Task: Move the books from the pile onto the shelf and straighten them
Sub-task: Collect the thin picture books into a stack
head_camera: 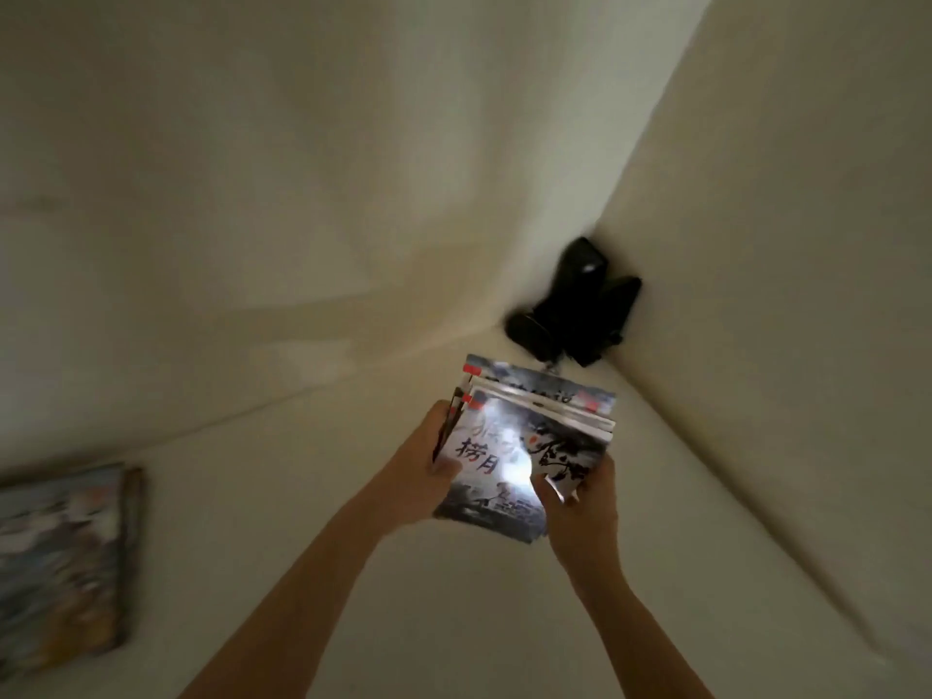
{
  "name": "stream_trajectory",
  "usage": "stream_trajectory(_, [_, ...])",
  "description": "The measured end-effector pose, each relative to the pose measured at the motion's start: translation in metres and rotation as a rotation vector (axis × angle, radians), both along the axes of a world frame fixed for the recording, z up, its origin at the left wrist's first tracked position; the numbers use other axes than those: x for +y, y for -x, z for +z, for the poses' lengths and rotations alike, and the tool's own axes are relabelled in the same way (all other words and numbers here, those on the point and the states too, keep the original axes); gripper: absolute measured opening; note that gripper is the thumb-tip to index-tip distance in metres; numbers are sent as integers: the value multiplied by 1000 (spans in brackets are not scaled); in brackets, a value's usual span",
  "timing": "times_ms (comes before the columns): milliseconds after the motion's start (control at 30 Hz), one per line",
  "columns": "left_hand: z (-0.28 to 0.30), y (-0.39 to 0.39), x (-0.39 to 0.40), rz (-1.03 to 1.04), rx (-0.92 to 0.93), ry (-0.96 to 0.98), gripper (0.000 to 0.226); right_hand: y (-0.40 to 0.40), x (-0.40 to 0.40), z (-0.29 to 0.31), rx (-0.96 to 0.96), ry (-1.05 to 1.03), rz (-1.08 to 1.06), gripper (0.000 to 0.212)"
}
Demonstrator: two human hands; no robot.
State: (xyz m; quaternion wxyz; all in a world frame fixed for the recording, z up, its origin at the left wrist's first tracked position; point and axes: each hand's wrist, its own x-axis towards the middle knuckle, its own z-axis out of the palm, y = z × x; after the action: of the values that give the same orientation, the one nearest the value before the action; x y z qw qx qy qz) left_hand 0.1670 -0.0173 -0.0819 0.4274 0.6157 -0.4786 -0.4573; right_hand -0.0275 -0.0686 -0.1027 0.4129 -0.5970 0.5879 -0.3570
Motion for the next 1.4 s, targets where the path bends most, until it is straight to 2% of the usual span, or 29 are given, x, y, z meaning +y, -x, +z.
stream_trajectory(100, [1, -41, 39, 48, -132, 36, 61, -51, 22, -6, -46, 50, 116, 52])
stream_trajectory(200, [-26, -59, 70, 146, -126, 9, 64, -74, 48, -25, 23, 42, 212, 40])
stream_trajectory(300, [-36, -71, 91, 246, -80, 33, 52, -89, 63, -27, 101, 62, 226, 25])
stream_trajectory(400, [-35, -105, 121, 460, -19, 35, 37, -127, 74, -8, 151, 51, 343, 29])
stream_trajectory(467, [-32, -140, 150, 606, 16, -6, 36, -170, 86, -1, 200, 18, 461, 32])
stream_trajectory(600, [-16, -199, 226, 831, -233, -168, 34, -255, 130, -1, 245, -19, 651, 27])
stream_trajectory(700, [-20, -228, 276, 885, -383, -244, 34, -299, 166, -7, 342, -34, 775, 15])
stream_trajectory(833, [-34, -249, 305, 919, -493, -412, 46, -331, 194, -20, 524, -10, 811, 23])
stream_trajectory(867, [-35, -251, 307, 913, -489, -463, 48, -335, 198, -23, 607, 9, 821, 28])
stream_trajectory(933, [-45, -257, 307, 911, -303, -453, 66, -339, 202, -18, 718, 8, 836, 37])
stream_trajectory(1000, [-49, -261, 306, 929, -37, -400, 85, -341, 203, -9, 628, -90, 837, 43])
stream_trajectory(1067, [-50, -263, 301, 951, 69, -433, 78, -344, 203, -6, 545, -243, 776, 51])
stream_trajectory(1133, [-50, -262, 293, 961, 40, -485, 65, -351, 201, -8, 463, -415, 651, 65])
stream_trajectory(1200, [-49, -262, 286, 972, 11, -528, 61, -357, 199, -14, 369, -547, 519, 73])
stream_trajectory(1300, [-53, -270, 282, 975, 108, -567, 55, -360, 191, -21, 266, -695, 409, 66])
stream_trajectory(1400, [-50, -277, 282, 920, 178, -601, 51, -356, 185, -24, 207, -772, 444, 53])
